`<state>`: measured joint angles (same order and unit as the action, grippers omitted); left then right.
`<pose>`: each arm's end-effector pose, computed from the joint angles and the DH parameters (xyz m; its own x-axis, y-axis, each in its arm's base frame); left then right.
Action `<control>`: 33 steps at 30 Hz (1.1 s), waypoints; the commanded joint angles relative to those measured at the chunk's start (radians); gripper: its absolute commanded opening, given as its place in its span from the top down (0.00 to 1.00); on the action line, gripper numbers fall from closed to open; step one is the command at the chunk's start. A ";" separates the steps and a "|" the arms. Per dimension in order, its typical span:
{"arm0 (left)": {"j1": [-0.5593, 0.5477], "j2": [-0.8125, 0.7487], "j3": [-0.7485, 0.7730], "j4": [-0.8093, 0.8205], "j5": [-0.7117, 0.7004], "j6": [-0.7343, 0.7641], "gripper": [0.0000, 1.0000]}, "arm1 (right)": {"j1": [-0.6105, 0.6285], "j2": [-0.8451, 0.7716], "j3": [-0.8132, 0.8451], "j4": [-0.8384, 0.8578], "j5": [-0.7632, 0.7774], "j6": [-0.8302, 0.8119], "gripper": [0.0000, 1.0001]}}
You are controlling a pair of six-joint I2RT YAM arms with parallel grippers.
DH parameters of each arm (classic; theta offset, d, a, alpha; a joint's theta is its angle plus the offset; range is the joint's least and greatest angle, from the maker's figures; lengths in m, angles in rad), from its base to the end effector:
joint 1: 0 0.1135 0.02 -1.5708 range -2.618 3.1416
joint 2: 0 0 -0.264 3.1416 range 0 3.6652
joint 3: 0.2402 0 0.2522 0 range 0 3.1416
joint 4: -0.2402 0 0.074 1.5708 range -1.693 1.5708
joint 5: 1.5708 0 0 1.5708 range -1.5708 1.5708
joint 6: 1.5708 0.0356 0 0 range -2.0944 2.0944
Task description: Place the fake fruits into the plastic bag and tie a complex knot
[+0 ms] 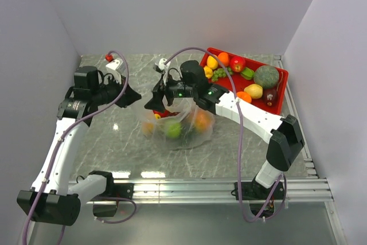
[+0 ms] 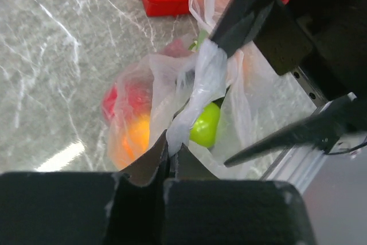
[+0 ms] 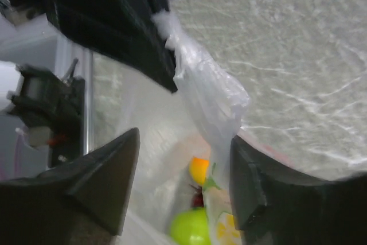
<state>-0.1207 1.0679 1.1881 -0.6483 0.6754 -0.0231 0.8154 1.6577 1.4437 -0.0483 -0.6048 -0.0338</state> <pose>0.2124 -0.0482 0.3825 -0.5146 0.0443 -0.8563 0.6184 0.7110 -0.3349 0.2559 0.3013 0.3563 -0.1447 -0.1942 -0.9702 -0.9808 0.1577 0.1147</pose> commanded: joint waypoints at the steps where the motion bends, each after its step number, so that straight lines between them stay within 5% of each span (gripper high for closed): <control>1: 0.001 -0.055 -0.051 0.082 -0.026 -0.162 0.99 | 0.007 -0.073 0.023 0.073 0.039 0.146 0.09; 5: -0.007 -0.085 -0.088 0.147 -0.071 -0.322 0.99 | 0.031 -0.070 -0.017 0.159 0.080 0.186 0.04; 23: -0.030 -0.059 -0.105 0.288 -0.129 -0.573 0.99 | 0.110 0.074 -0.078 0.257 0.103 0.202 0.03; 27: -0.030 -0.066 -0.104 0.288 -0.187 -0.595 0.99 | 0.110 0.102 -0.129 0.223 0.103 0.209 0.23; 31: -0.030 -0.077 -0.134 0.322 -0.220 -0.618 0.99 | 0.105 0.097 -0.224 0.202 0.085 0.216 0.55; 33: -0.030 -0.082 -0.163 0.349 -0.234 -0.621 1.00 | 0.100 0.100 -0.281 0.205 0.074 0.203 0.62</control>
<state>-0.1520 1.0119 1.0332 -0.4301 0.4870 -0.5999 0.9112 1.7485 1.2411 0.2153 -0.5129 0.1692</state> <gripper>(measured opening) 0.015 0.403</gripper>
